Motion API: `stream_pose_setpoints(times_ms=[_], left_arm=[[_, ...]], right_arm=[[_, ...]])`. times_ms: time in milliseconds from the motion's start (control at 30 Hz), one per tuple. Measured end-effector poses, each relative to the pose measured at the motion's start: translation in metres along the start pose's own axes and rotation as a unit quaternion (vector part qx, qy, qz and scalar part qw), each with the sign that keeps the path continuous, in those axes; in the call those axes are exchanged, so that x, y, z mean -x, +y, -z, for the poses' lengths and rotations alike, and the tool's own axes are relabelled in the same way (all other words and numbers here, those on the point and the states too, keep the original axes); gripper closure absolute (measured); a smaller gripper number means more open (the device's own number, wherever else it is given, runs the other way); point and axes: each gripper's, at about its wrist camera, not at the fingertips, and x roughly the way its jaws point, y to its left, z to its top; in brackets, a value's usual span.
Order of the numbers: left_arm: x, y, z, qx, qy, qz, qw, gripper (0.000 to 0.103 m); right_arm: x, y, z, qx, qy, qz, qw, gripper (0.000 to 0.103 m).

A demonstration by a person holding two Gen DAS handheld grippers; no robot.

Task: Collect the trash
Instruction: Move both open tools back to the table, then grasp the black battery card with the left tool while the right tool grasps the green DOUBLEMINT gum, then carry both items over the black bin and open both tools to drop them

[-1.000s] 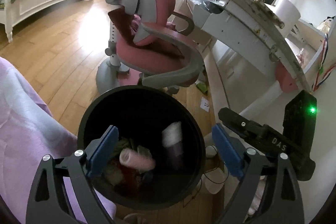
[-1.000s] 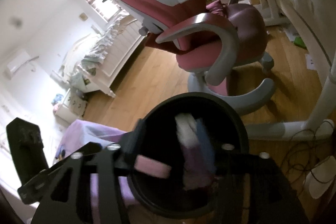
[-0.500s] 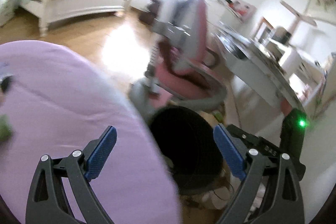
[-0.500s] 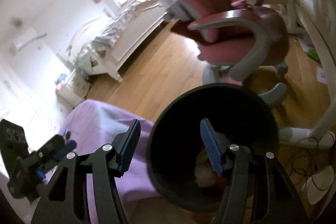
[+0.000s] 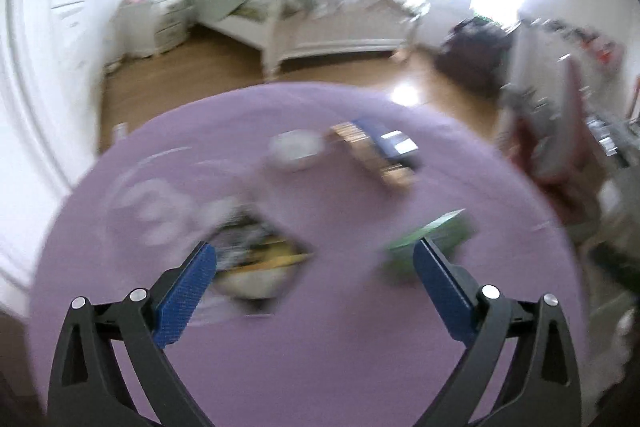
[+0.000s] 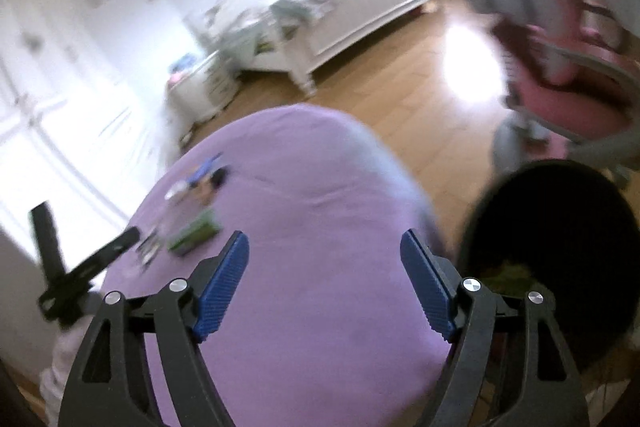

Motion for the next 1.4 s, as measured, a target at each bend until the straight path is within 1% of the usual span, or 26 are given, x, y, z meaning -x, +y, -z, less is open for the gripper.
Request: stream_pose_setpoints(times_ms=[67, 100, 133, 200, 267, 300, 367, 433, 467, 533, 567, 600, 633, 667, 700, 733, 833, 900, 933, 1000, 1067, 1100, 1167, 1267, 1400], left_arm=[[-0.009, 0.014, -0.001, -0.027, 0.012, -0.032, 0.9990, 0.005], [-0.013, 0.017, -0.001, -0.037, 0.016, -0.041, 0.9983, 0.005], [-0.019, 0.020, -0.001, -0.056, 0.028, -0.053, 0.9967, 0.005], [-0.034, 0.020, -0.001, -0.083, 0.060, -0.059, 0.9930, 0.005], [-0.034, 0.027, -0.006, -0.080, 0.058, -0.023, 0.9949, 0.005], [-0.035, 0.029, -0.008, -0.080, 0.059, -0.015, 0.9949, 0.005], [-0.041, 0.030, -0.008, -0.089, 0.072, -0.013, 0.9933, 0.005], [-0.043, 0.032, -0.012, -0.091, 0.072, 0.001, 0.9933, 0.005], [-0.045, 0.033, -0.013, -0.097, 0.073, 0.003, 0.9926, 0.005], [-0.047, 0.033, -0.015, -0.105, 0.073, 0.011, 0.9918, 0.006], [-0.047, 0.033, -0.015, -0.108, 0.073, 0.014, 0.9913, 0.007], [-0.044, 0.034, -0.011, -0.110, 0.072, 0.016, 0.9913, 0.008], [-0.044, 0.034, -0.011, -0.111, 0.069, 0.017, 0.9913, 0.015], [-0.041, 0.033, -0.011, -0.113, 0.062, 0.017, 0.9915, 0.030], [-0.038, 0.028, -0.009, -0.115, 0.058, 0.018, 0.9915, 0.036], [-0.036, 0.027, -0.009, -0.120, 0.055, 0.017, 0.9910, 0.037], [-0.037, 0.028, -0.010, -0.120, 0.055, 0.018, 0.9911, 0.038], [-0.037, 0.027, -0.009, -0.121, 0.052, 0.019, 0.9911, 0.040], [-0.034, 0.026, -0.008, -0.123, 0.048, 0.020, 0.9910, 0.042], [-0.031, 0.024, -0.004, -0.122, 0.045, 0.025, 0.9912, 0.043], [-0.028, 0.027, -0.002, -0.105, 0.043, 0.048, 0.9924, 0.044], [-0.026, 0.028, -0.002, -0.092, 0.043, 0.066, 0.9927, 0.044], [-0.017, 0.033, 0.000, -0.051, 0.035, 0.113, 0.9917, 0.044], [-0.006, 0.028, 0.004, -0.025, 0.022, 0.136, 0.9902, 0.044], [0.008, 0.010, 0.005, -0.022, 0.008, 0.154, 0.9877, 0.044]], right_arm=[[-0.016, 0.032, -0.002, 0.032, 0.017, -0.022, 0.999, 0.018], [-0.025, 0.049, -0.003, 0.051, 0.024, -0.033, 0.998, 0.015], [-0.031, 0.062, -0.003, 0.066, 0.030, -0.039, 0.997, 0.015], [-0.051, 0.094, -0.005, 0.105, 0.047, -0.046, 0.992, 0.013], [-0.072, 0.119, -0.006, 0.137, 0.064, -0.037, 0.988, 0.012], [-0.083, 0.129, -0.007, 0.149, 0.072, -0.030, 0.986, 0.012], [-0.102, 0.144, -0.008, 0.165, 0.084, -0.020, 0.983, 0.012], [-0.119, 0.151, -0.010, 0.174, 0.093, -0.008, 0.980, 0.012], [-0.131, 0.156, -0.011, 0.181, 0.102, 0.006, 0.978, 0.012], [-0.149, 0.159, -0.009, 0.185, 0.120, 0.020, 0.975, 0.012], [-0.159, 0.161, -0.007, 0.189, 0.133, 0.029, 0.972, 0.012], [-0.163, 0.162, -0.005, 0.195, 0.135, 0.037, 0.971, 0.012], [-0.166, 0.163, -0.001, 0.207, 0.133, 0.049, 0.968, 0.014], [-0.165, 0.165, 0.002, 0.217, 0.125, 0.061, 0.966, 0.018], [-0.165, 0.166, 0.003, 0.218, 0.122, 0.063, 0.966, 0.021], [-0.165, 0.166, 0.004, 0.214, 0.120, 0.060, 0.968, 0.021], [-0.157, 0.160, 0.008, 0.197, 0.115, 0.050, 0.972, 0.022], [-0.147, 0.152, 0.010, 0.178, 0.110, 0.036, 0.977, 0.022], [-0.141, 0.148, 0.012, 0.169, 0.106, 0.030, 0.980, 0.022], [-0.129, 0.140, 0.013, 0.154, 0.100, 0.015, 0.983, 0.022], [-0.116, 0.131, 0.015, 0.137, 0.094, 0.000, 0.986, 0.022], [-0.108, 0.126, 0.016, 0.129, 0.089, -0.008, 0.988, 0.022], [-0.095, 0.119, 0.015, 0.115, 0.081, -0.019, 0.990, 0.022], [-0.074, 0.103, 0.014, 0.096, 0.065, -0.026, 0.993, 0.022], [-0.048, 0.080, 0.009, 0.068, 0.037, -0.027, 0.997, 0.022]])
